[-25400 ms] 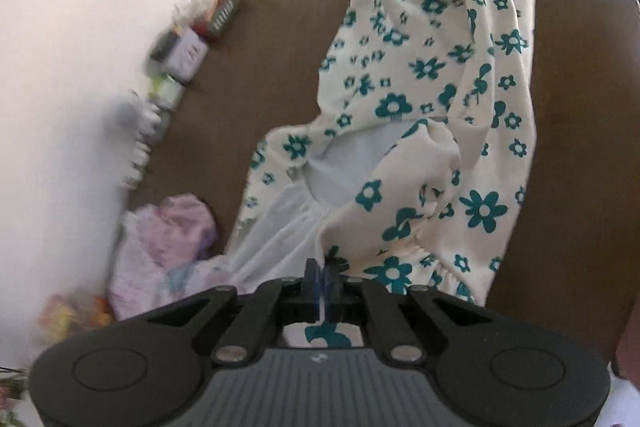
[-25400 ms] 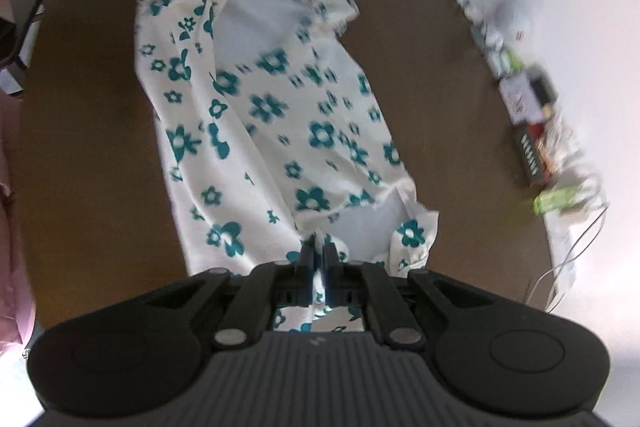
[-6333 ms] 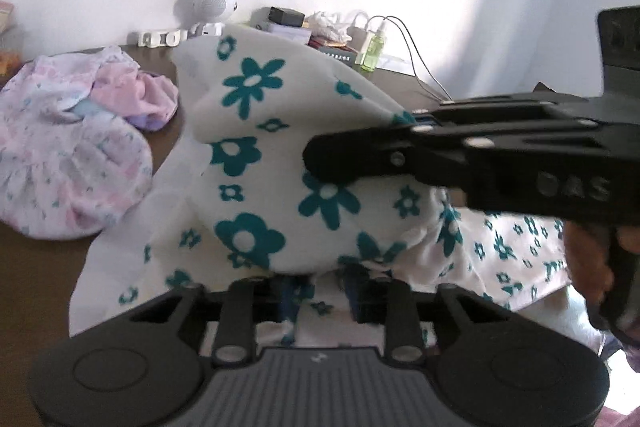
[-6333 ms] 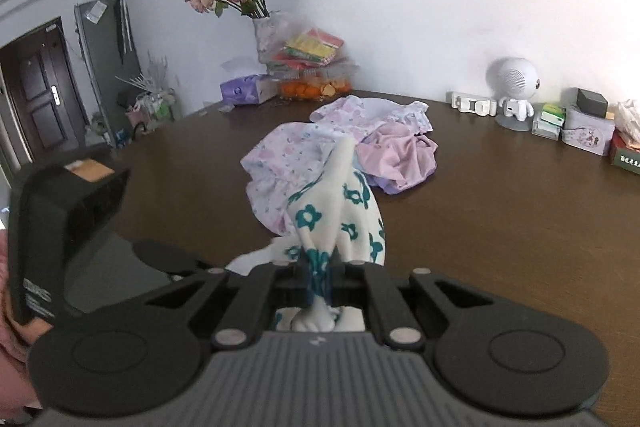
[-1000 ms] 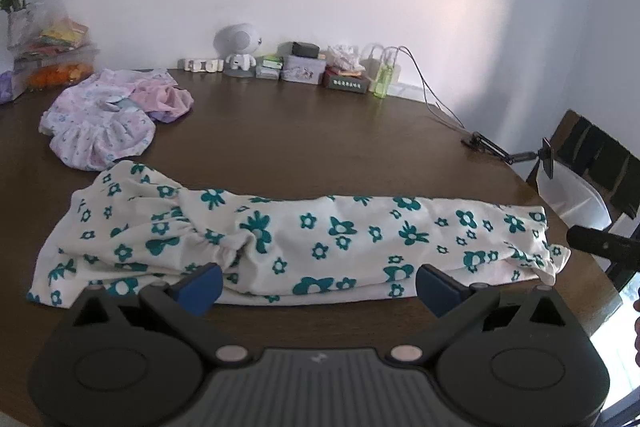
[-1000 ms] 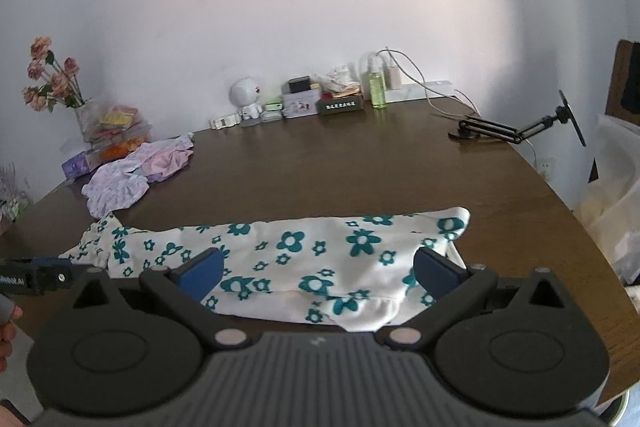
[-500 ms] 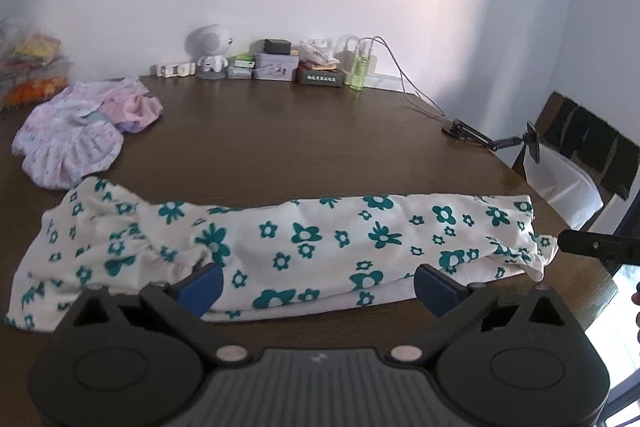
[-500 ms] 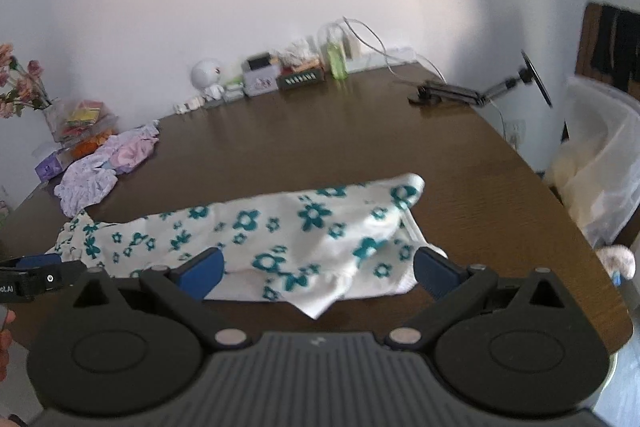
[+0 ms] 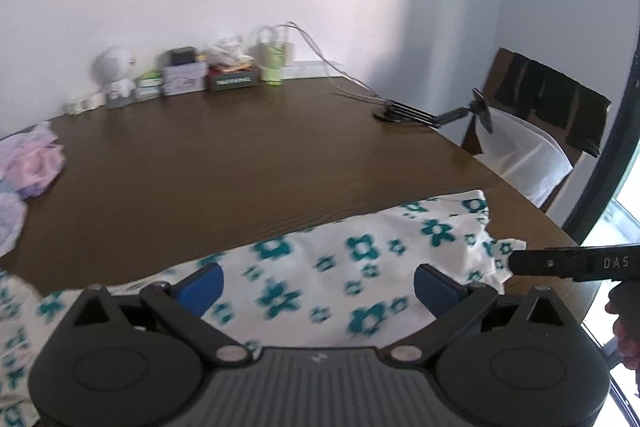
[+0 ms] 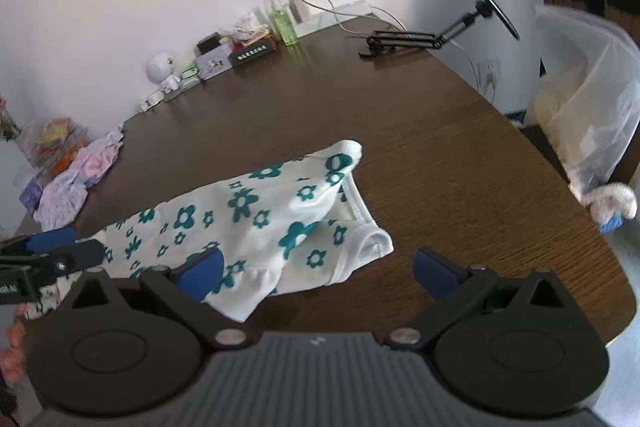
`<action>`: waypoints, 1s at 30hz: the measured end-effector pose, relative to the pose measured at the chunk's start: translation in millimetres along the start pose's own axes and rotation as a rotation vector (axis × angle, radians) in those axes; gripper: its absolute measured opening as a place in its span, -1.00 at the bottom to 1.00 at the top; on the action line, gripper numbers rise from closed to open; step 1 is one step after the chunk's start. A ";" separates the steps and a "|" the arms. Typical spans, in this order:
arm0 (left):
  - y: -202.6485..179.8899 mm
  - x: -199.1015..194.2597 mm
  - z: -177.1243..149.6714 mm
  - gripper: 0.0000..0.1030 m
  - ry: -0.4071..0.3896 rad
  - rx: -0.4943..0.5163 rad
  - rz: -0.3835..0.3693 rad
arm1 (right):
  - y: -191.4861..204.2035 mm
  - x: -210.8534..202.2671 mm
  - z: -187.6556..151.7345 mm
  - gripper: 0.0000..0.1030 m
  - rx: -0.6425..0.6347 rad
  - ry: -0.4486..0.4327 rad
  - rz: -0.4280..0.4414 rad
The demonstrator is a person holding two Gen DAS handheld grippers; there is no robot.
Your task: Fold clothes
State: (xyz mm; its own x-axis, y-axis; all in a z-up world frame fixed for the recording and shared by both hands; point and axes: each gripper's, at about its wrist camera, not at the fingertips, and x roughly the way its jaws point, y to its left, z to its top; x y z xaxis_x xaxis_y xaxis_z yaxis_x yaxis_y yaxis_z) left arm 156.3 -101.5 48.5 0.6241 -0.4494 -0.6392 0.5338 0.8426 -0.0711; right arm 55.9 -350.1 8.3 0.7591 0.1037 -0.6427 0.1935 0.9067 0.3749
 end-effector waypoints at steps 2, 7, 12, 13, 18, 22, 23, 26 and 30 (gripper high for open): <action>-9.4 14.3 5.0 0.90 0.021 0.016 -0.022 | -6.2 6.4 1.1 0.99 0.041 0.011 0.027; -33.9 48.4 14.4 0.82 0.056 0.077 -0.049 | -16.2 16.5 0.5 0.91 0.108 0.014 0.072; -49.6 74.4 14.5 0.59 0.089 0.140 -0.036 | -21.0 21.3 0.9 0.81 0.181 -0.008 0.118; -50.4 79.7 12.4 0.52 0.106 0.142 -0.042 | -20.8 23.0 1.4 0.80 0.187 -0.009 0.124; -48.0 90.7 4.7 0.53 0.126 0.132 -0.061 | -18.6 33.0 4.3 0.49 0.206 -0.009 0.166; -44.9 90.5 3.5 0.52 0.124 0.128 -0.075 | -20.2 42.4 7.1 0.15 0.238 -0.010 0.175; -44.4 90.6 3.5 0.52 0.123 0.127 -0.077 | -19.8 44.0 7.5 0.04 0.240 -0.011 0.169; -44.6 91.8 3.9 0.53 0.121 0.125 -0.082 | -21.6 48.5 7.9 -0.38 0.256 -0.006 0.158; -44.1 90.8 3.6 0.56 0.117 0.120 -0.091 | -26.4 49.5 8.9 -0.79 0.265 -0.011 0.160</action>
